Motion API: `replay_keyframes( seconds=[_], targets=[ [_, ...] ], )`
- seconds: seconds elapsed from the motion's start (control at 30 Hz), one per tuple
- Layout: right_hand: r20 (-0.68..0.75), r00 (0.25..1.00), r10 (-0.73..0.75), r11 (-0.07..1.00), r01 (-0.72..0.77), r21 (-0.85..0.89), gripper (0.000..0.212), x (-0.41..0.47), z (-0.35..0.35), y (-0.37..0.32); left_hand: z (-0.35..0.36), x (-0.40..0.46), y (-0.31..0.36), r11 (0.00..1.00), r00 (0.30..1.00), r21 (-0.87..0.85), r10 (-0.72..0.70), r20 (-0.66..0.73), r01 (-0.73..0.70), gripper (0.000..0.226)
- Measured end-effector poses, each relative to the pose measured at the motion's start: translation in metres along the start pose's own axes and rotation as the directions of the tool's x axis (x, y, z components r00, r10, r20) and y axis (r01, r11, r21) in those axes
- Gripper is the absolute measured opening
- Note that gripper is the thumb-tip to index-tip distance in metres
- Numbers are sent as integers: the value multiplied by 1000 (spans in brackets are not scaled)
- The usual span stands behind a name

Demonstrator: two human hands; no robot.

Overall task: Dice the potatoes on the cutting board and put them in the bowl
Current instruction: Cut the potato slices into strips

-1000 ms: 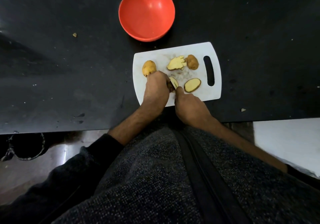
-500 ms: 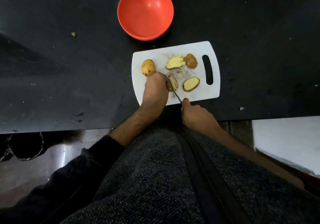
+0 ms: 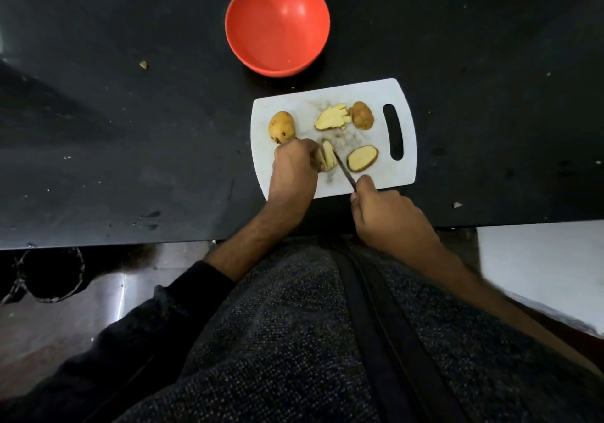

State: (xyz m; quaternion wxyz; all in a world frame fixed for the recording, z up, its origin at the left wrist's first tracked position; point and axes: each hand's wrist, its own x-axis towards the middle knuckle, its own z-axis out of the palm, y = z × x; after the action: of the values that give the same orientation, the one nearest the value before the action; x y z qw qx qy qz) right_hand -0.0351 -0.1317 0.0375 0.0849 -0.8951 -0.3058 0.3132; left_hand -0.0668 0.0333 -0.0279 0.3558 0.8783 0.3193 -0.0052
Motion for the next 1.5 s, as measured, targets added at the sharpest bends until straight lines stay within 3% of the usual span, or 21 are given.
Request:
replay_keyframes(
  seconds=[0.1, 0.27, 0.4, 0.8, 1.1, 1.33, 1.5],
  targets=[
    [-110, 994, 13, 1000, -13, -7, 18, 9, -1, 7, 2, -3, 2, 998, 999, -62, 10, -42, -13, 21],
    [-67, 997, 32, 999, -31, 17, 28, 30, 12, 15, 4, -4, 12, 986, 1000, -164, -16, -13, 13, 43],
    [-67, 998, -4, 997, 9, 80, 24, 30, 21, 18, 12, -3, 14, 991, 1000, -131, -7, -4, 7, 59],
    [-83, 996, -22, 996, 29, 81, 22, 37, 21, 17, -7, -4, 8, 989, 989, -35, 145, 23, -144, 50],
    [-122, 992, -23, 996, 33, 82, 17, 37, 24, 12, -5, 0, 10, 894, 961, 355, 267, 74, -275, 22],
    [-115, 992, -59, 998, 62, 17, 18, 33, 34, 6, -4, -1, 17, 815, 956, 503, 274, 105, -288, 10],
    [-86, 996, -34, 998, 29, -54, 21, 33, 34, 5, -6, -2, 22, 798, 948, 513, 291, 133, -317, 18]
  ],
)
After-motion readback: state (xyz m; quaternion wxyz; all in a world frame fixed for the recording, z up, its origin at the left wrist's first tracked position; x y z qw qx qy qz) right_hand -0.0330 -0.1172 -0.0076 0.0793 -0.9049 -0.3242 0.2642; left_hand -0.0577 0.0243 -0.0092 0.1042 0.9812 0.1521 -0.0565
